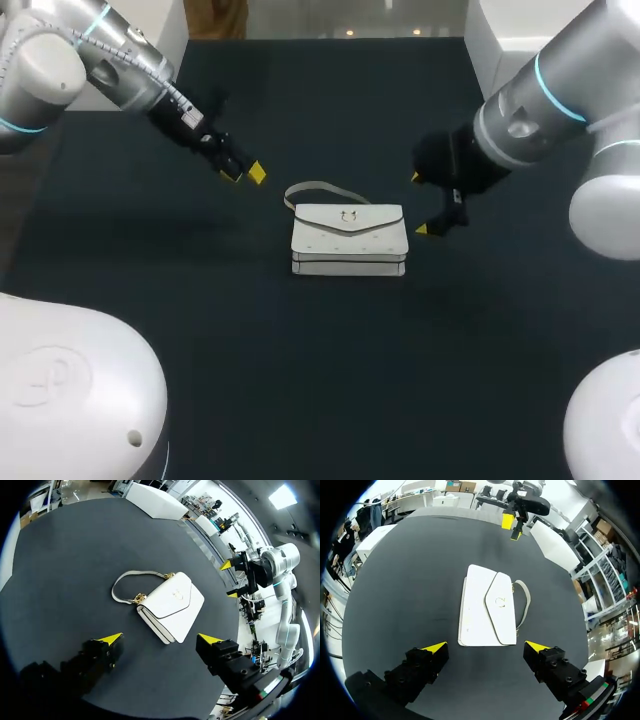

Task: Pick up the bag, open it, inspect its contents, close it, and place it on the opposite side

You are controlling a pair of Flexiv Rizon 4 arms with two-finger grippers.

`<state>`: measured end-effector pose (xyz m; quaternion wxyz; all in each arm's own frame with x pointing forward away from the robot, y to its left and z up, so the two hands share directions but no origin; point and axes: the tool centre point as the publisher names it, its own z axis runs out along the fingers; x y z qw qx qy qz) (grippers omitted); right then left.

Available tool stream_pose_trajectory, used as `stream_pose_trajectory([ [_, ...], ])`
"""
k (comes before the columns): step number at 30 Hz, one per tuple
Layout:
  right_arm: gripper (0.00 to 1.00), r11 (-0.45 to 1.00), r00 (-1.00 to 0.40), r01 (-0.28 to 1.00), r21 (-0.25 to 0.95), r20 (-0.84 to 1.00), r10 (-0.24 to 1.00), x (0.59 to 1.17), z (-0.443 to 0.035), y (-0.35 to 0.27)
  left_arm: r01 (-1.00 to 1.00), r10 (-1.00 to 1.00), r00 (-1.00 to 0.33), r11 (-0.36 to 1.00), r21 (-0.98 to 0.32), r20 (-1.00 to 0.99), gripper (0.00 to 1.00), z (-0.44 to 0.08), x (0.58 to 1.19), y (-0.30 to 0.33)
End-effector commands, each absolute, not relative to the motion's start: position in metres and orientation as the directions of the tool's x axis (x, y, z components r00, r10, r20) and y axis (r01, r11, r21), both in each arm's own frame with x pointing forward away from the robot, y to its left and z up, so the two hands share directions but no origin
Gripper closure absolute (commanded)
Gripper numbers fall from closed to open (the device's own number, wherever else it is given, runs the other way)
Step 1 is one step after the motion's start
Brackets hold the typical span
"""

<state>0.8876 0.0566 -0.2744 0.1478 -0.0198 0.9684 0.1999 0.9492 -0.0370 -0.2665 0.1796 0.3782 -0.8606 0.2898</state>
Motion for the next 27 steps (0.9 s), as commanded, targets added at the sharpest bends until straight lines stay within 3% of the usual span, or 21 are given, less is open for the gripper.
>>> stream_pose_trajectory([
  [1, 0.00, 0.942, -0.951, -0.151, 0.300, -0.305, -0.056, 0.898, -0.258, 0.073, -0.636, -0.497, -0.771, 0.636, -0.438, 0.397, 0.00, -0.267, 0.958, -0.041],
  [8, 0.00, 0.975, -0.970, -0.115, 0.188, -0.233, -0.070, 0.899, -0.255, 0.103, -0.455, -0.366, -0.888, 0.794, -0.405, 0.279, 0.00, -0.261, 0.981, -0.042],
  [14, 0.00, 0.976, -0.953, -0.114, 0.183, -0.299, -0.056, 0.884, -0.276, 0.117, -0.284, -0.235, -0.957, 0.885, -0.369, 0.173, 0.00, -0.252, 0.984, -0.037],
  [27, 0.00, 0.980, -0.852, -0.083, 0.179, -0.523, 0.024, 0.871, -0.312, 0.117, -0.127, -0.090, -0.988, 0.934, -0.334, 0.123, 0.00, -0.243, 0.991, -0.049],
])
